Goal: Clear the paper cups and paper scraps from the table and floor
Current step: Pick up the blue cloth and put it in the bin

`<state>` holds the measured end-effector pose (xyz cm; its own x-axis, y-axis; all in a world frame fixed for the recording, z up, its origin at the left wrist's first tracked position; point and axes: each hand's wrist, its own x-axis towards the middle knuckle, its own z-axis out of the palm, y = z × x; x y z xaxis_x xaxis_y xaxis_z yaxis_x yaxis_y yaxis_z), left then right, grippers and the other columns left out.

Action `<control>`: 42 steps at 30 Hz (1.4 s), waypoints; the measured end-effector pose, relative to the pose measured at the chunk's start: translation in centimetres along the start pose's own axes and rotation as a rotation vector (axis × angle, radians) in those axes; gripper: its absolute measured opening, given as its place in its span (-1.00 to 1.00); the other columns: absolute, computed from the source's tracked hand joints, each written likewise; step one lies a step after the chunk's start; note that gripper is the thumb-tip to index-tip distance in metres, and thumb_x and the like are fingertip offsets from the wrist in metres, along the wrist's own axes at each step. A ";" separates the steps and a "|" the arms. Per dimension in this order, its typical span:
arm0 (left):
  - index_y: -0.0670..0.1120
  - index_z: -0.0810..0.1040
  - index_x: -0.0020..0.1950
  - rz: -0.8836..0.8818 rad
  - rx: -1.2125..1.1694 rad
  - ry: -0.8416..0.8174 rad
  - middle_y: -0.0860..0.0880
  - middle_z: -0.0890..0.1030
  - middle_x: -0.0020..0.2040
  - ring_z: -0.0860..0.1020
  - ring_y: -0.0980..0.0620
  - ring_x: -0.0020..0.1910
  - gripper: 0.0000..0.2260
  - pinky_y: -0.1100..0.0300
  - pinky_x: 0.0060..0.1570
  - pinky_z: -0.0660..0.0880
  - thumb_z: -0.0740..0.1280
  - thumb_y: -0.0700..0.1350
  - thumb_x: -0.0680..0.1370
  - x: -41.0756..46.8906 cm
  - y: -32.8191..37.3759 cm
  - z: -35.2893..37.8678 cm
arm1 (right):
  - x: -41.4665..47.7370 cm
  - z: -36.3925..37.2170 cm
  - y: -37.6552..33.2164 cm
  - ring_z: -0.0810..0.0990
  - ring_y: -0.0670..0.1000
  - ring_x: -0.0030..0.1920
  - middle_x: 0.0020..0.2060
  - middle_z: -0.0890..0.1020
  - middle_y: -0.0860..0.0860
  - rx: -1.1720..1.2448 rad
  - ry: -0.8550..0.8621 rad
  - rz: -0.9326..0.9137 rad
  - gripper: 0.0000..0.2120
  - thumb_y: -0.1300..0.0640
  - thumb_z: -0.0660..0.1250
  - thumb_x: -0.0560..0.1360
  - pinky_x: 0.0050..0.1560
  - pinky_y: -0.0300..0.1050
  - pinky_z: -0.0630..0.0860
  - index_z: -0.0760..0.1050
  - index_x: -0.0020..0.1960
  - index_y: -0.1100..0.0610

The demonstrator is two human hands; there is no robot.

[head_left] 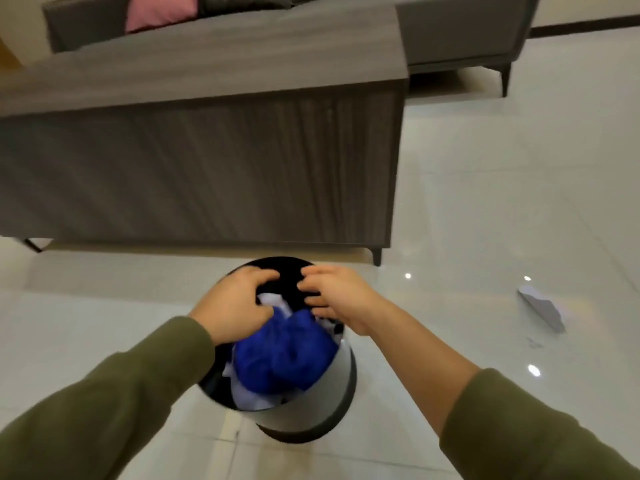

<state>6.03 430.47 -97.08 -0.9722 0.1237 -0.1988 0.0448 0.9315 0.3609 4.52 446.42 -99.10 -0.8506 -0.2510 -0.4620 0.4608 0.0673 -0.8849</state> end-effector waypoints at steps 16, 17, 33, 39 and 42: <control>0.07 0.32 0.40 0.433 0.098 -0.352 0.01 0.44 0.30 0.48 -0.01 0.21 -0.50 0.16 0.15 0.42 0.35 -0.04 0.47 14.6 25.6 16.5 | -1.5 -32.0 10.3 0.58 -0.05 -0.15 -0.10 0.63 -0.01 -0.110 0.827 -0.093 -0.65 0.28 0.38 0.38 -0.09 -0.21 0.51 0.55 0.16 0.15; 0.07 0.32 0.40 0.423 0.089 -0.391 0.01 0.44 0.31 0.48 -0.01 0.20 -0.48 0.15 0.15 0.43 0.37 -0.03 0.46 15.0 25.6 18.2 | -1.4 -33.4 11.8 0.58 -0.03 -0.06 0.02 0.62 0.03 -0.155 0.867 -0.086 -0.61 0.27 0.39 0.38 -0.02 -0.19 0.50 0.52 0.21 0.14; 0.08 0.56 0.20 0.444 -0.061 -0.471 0.07 0.44 -0.03 0.47 0.03 -0.01 -0.71 0.27 0.01 0.34 0.37 0.01 0.48 12.9 20.2 34.2 | 2.6 -34.9 25.6 0.41 0.24 0.27 0.27 0.49 0.21 -0.976 0.803 0.054 -0.65 0.26 0.24 0.45 0.27 -0.04 0.31 0.54 0.22 0.20; -0.01 0.58 0.12 0.294 -0.275 -0.294 0.05 0.58 -0.11 0.54 0.02 -0.06 -0.76 0.27 -0.02 0.39 0.41 -0.06 0.46 12.8 21.8 35.7 | -0.1 -29.8 28.3 0.38 -0.06 0.01 0.08 0.47 0.06 -0.779 0.847 -0.008 -0.74 0.15 0.24 0.53 -0.03 -0.45 0.23 0.55 0.17 0.20; -0.01 0.55 0.11 0.217 -0.343 -0.237 0.02 0.62 -0.14 0.57 -0.02 -0.11 -0.76 0.15 0.02 0.50 0.40 -0.09 0.45 12.5 23.1 36.2 | 0.3 -28.4 27.6 0.43 -0.10 -0.19 -0.12 0.50 -0.04 -0.627 0.871 0.016 -0.83 0.17 0.23 0.54 -0.21 -0.42 0.29 0.60 -0.03 0.16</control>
<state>3.25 465.92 -124.19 -0.8677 0.4149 -0.2737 0.1238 0.7138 0.6893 9.81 475.67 -125.32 -0.8476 0.5126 -0.1369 0.4720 0.6108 -0.6357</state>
